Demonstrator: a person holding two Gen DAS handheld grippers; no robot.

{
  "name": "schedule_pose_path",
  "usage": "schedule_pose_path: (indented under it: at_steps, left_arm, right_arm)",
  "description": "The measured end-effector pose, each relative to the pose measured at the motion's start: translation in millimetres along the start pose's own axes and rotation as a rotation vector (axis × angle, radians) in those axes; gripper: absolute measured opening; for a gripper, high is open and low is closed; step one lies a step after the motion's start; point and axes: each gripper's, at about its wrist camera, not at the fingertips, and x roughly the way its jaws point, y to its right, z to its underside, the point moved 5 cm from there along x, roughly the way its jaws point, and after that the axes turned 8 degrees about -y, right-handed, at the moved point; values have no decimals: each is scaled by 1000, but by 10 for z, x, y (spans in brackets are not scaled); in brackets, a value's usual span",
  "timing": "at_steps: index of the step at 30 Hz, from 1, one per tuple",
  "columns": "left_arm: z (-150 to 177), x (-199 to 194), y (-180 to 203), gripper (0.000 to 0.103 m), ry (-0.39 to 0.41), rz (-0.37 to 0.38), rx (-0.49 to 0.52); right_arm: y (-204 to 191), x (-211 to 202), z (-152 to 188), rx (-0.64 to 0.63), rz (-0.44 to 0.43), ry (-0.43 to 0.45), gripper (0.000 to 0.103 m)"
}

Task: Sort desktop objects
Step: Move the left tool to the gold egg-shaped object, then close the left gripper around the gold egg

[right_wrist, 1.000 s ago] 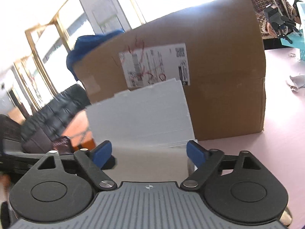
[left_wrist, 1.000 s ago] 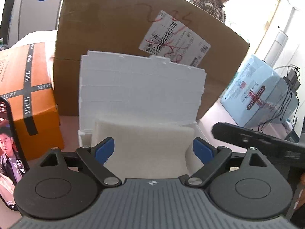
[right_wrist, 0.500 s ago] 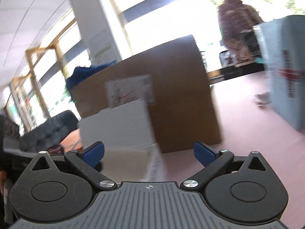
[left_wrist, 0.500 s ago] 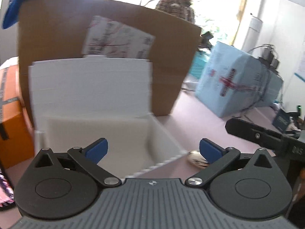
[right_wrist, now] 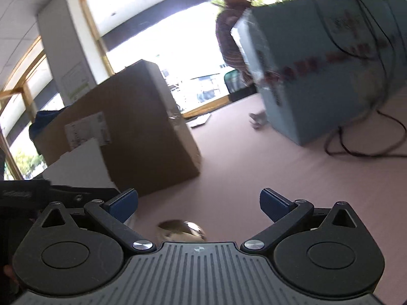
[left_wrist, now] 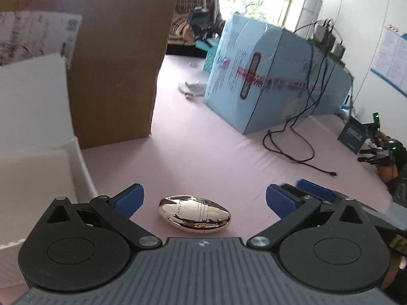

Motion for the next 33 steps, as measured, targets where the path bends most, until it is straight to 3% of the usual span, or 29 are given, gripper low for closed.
schedule_pose_path:
  at_steps: [4, 7, 12, 14, 17, 18, 22, 28, 33]
  left_arm:
    - [-42, 298, -17, 103, -49, -28, -29]
    - [-69, 401, -2, 103, -36, -98, -4]
    - [-82, 487, 31, 103, -55, -129, 19]
    - [-101, 502, 83, 103, -69, -87, 24]
    - [-102, 576, 198, 103, -153, 61, 4]
    - [-96, 595, 225, 103, -161, 61, 15]
    - [-82, 691, 199, 103, -138, -60, 77]
    - [-52, 919, -76, 103, -222, -67, -27]
    - [-44, 1062, -228, 103, -263, -10, -139]
  right_arm:
    - [2, 0, 70, -80, 18, -20, 103]
    - [-114, 51, 169, -174, 11, -59, 100]
    - [-288, 187, 308, -294, 26, -106, 100]
    - [-331, 246, 348, -313, 20, -126, 99]
    - [-355, 298, 410, -348, 43, -148, 99]
    - [-355, 306, 425, -353, 47, -152, 99]
    - [-374, 350, 466, -354, 32, -172, 96]
    - [-444, 495, 555, -442, 73, -200, 80]
    - [-461, 570, 535, -440, 56, -210, 79]
